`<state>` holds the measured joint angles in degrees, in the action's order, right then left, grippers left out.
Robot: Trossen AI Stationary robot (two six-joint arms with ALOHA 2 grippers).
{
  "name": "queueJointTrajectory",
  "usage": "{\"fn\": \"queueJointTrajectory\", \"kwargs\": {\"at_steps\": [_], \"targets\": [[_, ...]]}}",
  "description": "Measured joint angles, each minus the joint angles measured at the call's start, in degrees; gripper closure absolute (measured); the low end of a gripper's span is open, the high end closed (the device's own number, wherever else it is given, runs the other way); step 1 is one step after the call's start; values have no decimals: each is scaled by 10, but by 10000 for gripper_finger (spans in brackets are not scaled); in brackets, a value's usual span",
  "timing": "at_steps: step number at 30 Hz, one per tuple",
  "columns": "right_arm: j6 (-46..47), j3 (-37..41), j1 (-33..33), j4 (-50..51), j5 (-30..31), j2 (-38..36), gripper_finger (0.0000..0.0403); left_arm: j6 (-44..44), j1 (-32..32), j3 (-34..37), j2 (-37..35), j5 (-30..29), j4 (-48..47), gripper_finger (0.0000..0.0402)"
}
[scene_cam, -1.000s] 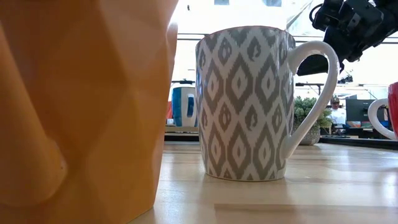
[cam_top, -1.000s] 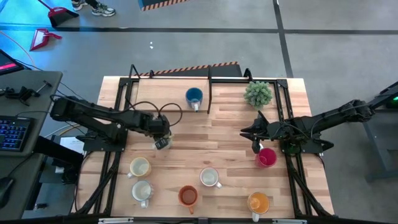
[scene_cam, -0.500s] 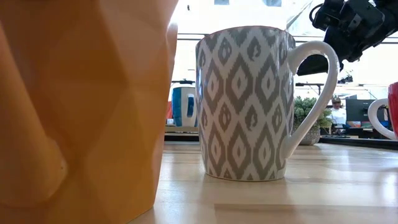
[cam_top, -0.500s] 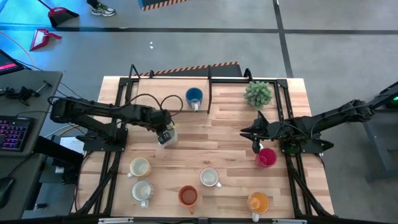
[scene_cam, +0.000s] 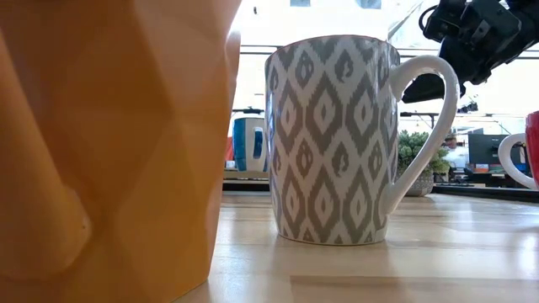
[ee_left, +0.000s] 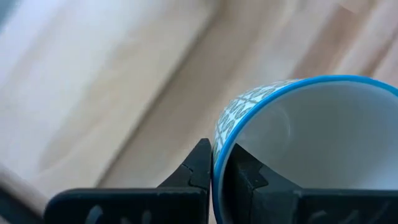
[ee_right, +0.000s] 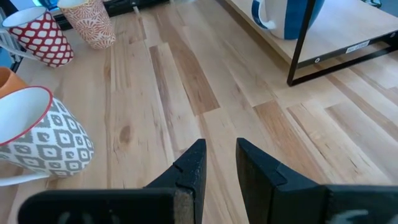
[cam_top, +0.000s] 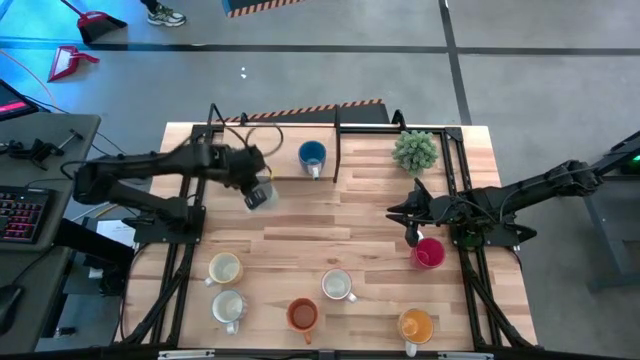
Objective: Place coffee mugs
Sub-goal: Put the green patterned mug on the shelf
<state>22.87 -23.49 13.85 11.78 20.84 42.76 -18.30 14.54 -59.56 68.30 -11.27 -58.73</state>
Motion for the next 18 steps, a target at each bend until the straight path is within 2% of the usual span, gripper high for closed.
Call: {"fn": "queueJointTrajectory", "kwargs": {"at_steps": [5, 8, 18], "targets": [[7, 0, 0, -1, 0, 0, 336, 18, 83, -27, 1, -3, -4, 392], [7, 0, 0, -6, 0, 0, 336, 24, 123, -32, 10, 21, -4, 392], [7, 0, 0, -9, 0, 0, 336, 50, 211, -31, 50, 26, -32, 392]]}}
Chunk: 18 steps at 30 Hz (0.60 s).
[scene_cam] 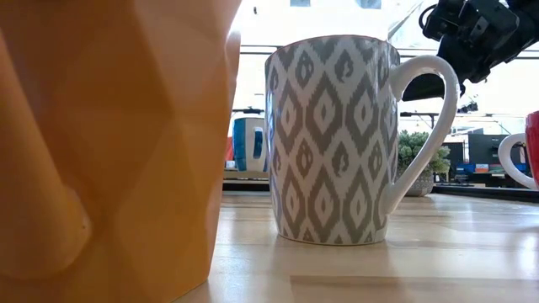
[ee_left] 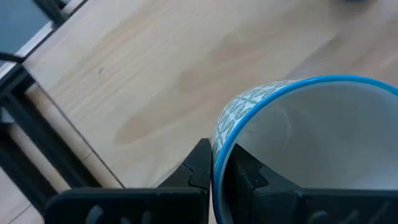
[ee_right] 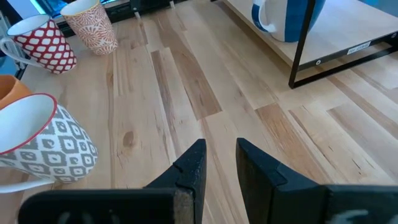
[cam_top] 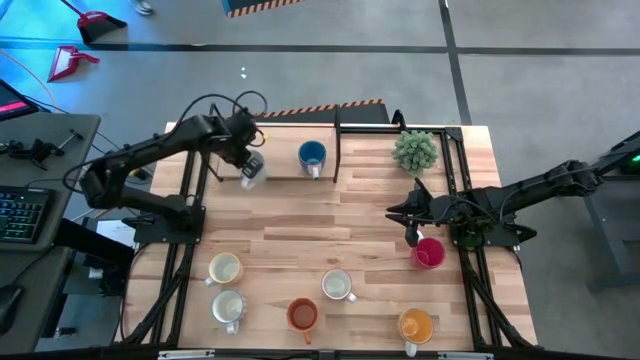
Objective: Place coffee mugs
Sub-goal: Put the green patterned mug on the shelf
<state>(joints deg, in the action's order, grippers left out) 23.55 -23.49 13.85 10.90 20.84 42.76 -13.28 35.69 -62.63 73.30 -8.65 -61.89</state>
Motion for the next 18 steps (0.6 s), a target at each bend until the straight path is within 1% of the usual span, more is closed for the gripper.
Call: {"fn": "queueJointTrajectory", "kwargs": {"at_steps": [8, 18], "targets": [[0, 0, 0, 0, -5, 0, 336, 18, 59, 0, 18, -25, -18, 392], [0, 0, 0, 0, -15, 0, 336, 51, 106, 0, 17, -31, -20, 392]]}}
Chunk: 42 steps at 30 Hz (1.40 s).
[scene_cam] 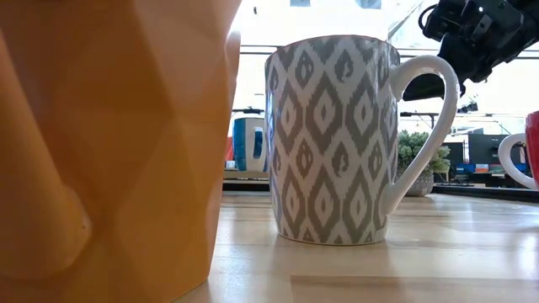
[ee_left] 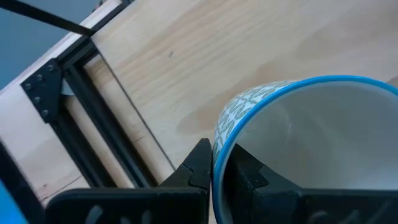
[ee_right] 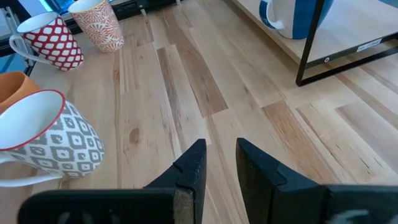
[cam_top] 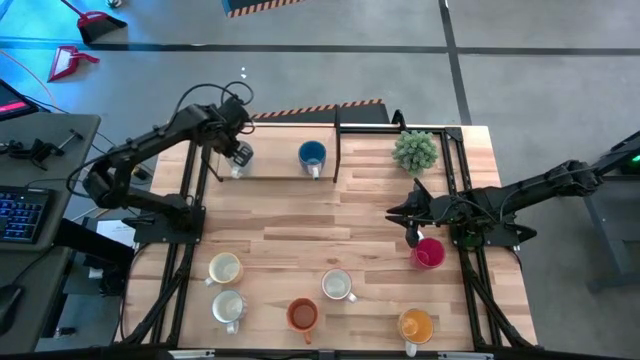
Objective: Place coffee mugs
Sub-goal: Put the green patterned mug on the shelf
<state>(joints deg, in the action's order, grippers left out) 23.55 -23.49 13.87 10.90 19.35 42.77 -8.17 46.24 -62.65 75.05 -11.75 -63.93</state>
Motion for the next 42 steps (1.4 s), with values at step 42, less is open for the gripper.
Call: {"fn": "queueJointTrajectory", "kwargs": {"at_steps": [42], "targets": [[-5, 0, 0, 0, 0, 0, 336, 49, 44, 36, 0, 7, 31, 392]]}}
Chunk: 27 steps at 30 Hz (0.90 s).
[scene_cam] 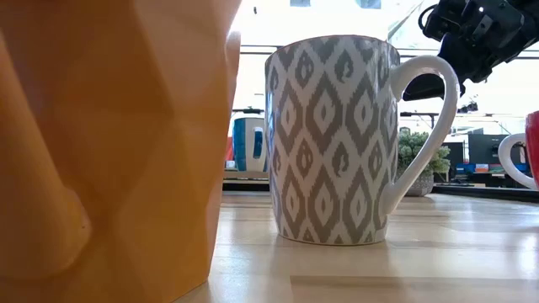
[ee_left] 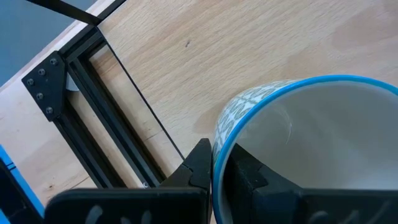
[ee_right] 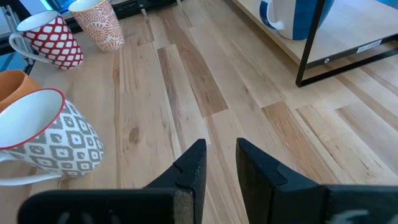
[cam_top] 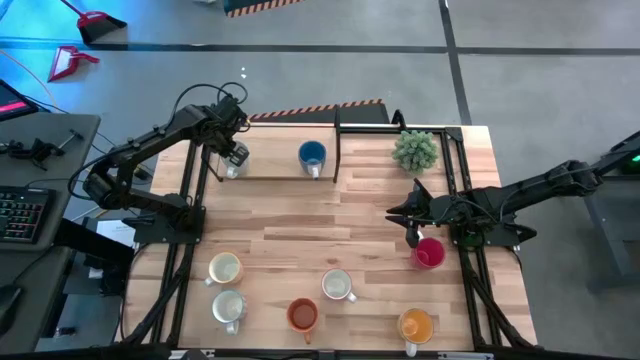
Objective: Place coffee mugs
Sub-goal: Put the green patterned mug on the shelf
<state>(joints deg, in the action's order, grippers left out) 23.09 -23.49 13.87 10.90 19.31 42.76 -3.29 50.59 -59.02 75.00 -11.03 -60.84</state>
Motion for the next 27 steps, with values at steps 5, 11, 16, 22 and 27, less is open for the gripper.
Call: {"fn": "queueJointTrajectory", "kwargs": {"at_steps": [5, 11, 16, 22, 27], "targets": [[0, 0, 0, 0, 0, 0, 336, 5, 0, 0, 0, 1, 10, 382], [0, 0, 0, 0, 0, 0, 336, 6, 0, 0, 0, 2, 9, 384], [0, 0, 0, 0, -3, 0, 336, 6, 0, 0, 0, 4, 8, 380], [0, 0, 0, 0, -3, 0, 336, 6, 0, 0, 0, 13, 9, 362], [0, 0, 0, 0, -3, 0, 336, 6, 0, 0, 0, 15, 8, 359]]}}
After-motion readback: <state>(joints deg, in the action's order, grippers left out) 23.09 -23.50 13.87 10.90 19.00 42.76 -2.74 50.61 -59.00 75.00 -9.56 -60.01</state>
